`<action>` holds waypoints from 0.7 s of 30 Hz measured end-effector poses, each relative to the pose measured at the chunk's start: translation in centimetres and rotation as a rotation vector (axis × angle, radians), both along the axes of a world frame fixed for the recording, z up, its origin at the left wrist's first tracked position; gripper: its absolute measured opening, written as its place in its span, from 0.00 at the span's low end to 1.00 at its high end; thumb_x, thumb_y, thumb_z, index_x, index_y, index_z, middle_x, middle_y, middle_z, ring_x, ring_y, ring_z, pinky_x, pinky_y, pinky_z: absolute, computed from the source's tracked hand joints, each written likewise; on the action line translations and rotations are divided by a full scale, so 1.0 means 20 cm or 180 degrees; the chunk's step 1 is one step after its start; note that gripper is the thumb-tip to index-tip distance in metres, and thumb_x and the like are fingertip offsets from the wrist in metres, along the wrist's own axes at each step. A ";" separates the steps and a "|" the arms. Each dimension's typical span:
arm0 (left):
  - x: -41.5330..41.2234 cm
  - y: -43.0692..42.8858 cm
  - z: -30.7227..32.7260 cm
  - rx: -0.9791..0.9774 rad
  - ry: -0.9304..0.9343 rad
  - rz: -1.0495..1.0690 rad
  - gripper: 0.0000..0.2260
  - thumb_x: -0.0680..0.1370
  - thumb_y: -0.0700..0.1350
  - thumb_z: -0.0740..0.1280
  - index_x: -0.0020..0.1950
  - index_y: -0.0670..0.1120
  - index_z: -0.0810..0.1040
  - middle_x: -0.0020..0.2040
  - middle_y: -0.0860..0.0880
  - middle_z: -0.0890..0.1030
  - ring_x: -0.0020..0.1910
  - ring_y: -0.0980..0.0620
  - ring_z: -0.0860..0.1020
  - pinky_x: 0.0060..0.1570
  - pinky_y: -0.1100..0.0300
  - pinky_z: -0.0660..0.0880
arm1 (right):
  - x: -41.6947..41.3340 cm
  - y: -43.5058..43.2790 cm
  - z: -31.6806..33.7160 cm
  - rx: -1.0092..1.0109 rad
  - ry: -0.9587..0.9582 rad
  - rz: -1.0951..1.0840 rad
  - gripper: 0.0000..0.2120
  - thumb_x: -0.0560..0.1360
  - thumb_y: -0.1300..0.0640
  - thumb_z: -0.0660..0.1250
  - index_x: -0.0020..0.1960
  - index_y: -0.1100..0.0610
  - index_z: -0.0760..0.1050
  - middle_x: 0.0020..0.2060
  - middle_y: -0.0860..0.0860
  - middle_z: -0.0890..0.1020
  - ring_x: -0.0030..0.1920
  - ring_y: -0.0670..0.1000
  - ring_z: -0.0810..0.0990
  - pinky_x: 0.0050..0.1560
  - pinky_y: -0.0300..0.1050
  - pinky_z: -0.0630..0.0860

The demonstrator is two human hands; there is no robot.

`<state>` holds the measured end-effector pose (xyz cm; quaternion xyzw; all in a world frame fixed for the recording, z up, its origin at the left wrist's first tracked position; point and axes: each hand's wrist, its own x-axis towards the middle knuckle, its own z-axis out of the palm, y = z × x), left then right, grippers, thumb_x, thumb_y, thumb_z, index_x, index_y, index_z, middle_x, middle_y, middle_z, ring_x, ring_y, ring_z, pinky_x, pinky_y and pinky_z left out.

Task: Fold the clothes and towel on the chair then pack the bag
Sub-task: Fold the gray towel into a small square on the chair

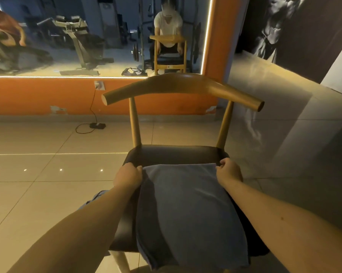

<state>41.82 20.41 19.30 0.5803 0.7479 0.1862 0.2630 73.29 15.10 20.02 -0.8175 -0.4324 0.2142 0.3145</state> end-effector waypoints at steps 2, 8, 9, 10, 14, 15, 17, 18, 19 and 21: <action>0.02 0.08 -0.05 -0.0056 -0.0017 0.0003 0.14 0.85 0.55 0.61 0.52 0.46 0.78 0.44 0.48 0.80 0.43 0.51 0.79 0.48 0.56 0.73 | 0.01 0.09 -0.04 0.0018 0.0252 -0.0112 0.23 0.81 0.54 0.67 0.74 0.59 0.68 0.64 0.56 0.76 0.63 0.57 0.77 0.60 0.52 0.76; 0.03 0.18 -0.14 0.0138 0.0206 -0.0227 0.07 0.83 0.53 0.65 0.51 0.50 0.78 0.43 0.51 0.80 0.43 0.54 0.78 0.52 0.55 0.76 | 0.05 0.22 -0.13 0.0017 0.0241 -0.0108 0.03 0.80 0.58 0.68 0.51 0.56 0.80 0.46 0.52 0.81 0.52 0.55 0.80 0.49 0.45 0.75; 0.03 0.19 -0.14 0.0260 0.0247 -0.0161 0.07 0.83 0.52 0.65 0.51 0.50 0.77 0.43 0.51 0.80 0.42 0.55 0.78 0.51 0.55 0.76 | 0.07 0.23 -0.13 0.0053 0.0221 -0.0123 0.03 0.81 0.58 0.67 0.49 0.56 0.79 0.44 0.52 0.80 0.50 0.54 0.80 0.47 0.45 0.74; 0.03 0.19 -0.13 0.0401 0.0272 -0.0080 0.07 0.84 0.51 0.64 0.51 0.49 0.77 0.44 0.51 0.80 0.42 0.55 0.77 0.51 0.55 0.76 | 0.07 0.24 -0.13 0.0088 0.0193 -0.0146 0.04 0.81 0.58 0.67 0.49 0.56 0.79 0.42 0.51 0.79 0.48 0.53 0.79 0.47 0.45 0.73; 0.05 0.19 -0.13 0.0706 0.0226 0.0075 0.06 0.84 0.50 0.64 0.53 0.48 0.77 0.47 0.50 0.79 0.43 0.53 0.77 0.51 0.55 0.76 | 0.08 0.26 -0.15 0.0250 0.0235 -0.0246 0.04 0.81 0.57 0.67 0.48 0.55 0.79 0.42 0.50 0.79 0.44 0.50 0.77 0.47 0.46 0.74; 0.06 0.20 -0.13 0.0747 0.0176 0.0082 0.06 0.84 0.50 0.65 0.54 0.48 0.77 0.47 0.50 0.79 0.44 0.53 0.78 0.51 0.55 0.76 | 0.08 0.26 -0.15 0.0318 0.0302 -0.0275 0.04 0.81 0.57 0.67 0.49 0.55 0.79 0.43 0.50 0.80 0.44 0.49 0.77 0.47 0.46 0.74; 0.07 0.23 -0.12 0.0850 0.0070 0.0095 0.07 0.83 0.51 0.65 0.54 0.48 0.78 0.47 0.50 0.80 0.45 0.52 0.79 0.50 0.55 0.76 | 0.07 0.27 -0.14 0.0496 0.0359 -0.0333 0.03 0.81 0.56 0.66 0.50 0.54 0.78 0.44 0.49 0.80 0.46 0.49 0.78 0.48 0.46 0.76; 0.08 0.24 -0.10 0.0891 0.0036 0.0117 0.07 0.83 0.51 0.65 0.54 0.48 0.78 0.47 0.50 0.80 0.45 0.53 0.79 0.50 0.56 0.75 | 0.07 0.28 -0.13 0.0553 0.0335 -0.0349 0.03 0.81 0.56 0.66 0.50 0.54 0.78 0.44 0.49 0.80 0.47 0.50 0.79 0.48 0.45 0.75; 0.08 0.26 -0.10 0.0908 -0.0001 0.0144 0.07 0.83 0.50 0.65 0.55 0.48 0.78 0.47 0.51 0.80 0.44 0.54 0.78 0.49 0.56 0.75 | 0.07 0.30 -0.11 0.0596 0.0312 -0.0361 0.03 0.81 0.56 0.66 0.50 0.54 0.78 0.44 0.49 0.80 0.48 0.50 0.79 0.46 0.44 0.75; 0.09 0.29 -0.09 0.0872 -0.0101 0.0145 0.06 0.83 0.50 0.65 0.55 0.48 0.78 0.47 0.51 0.80 0.45 0.54 0.79 0.48 0.56 0.75 | 0.08 0.33 -0.11 0.0613 0.0316 -0.0366 0.03 0.81 0.55 0.67 0.51 0.53 0.79 0.46 0.49 0.81 0.50 0.51 0.80 0.44 0.41 0.73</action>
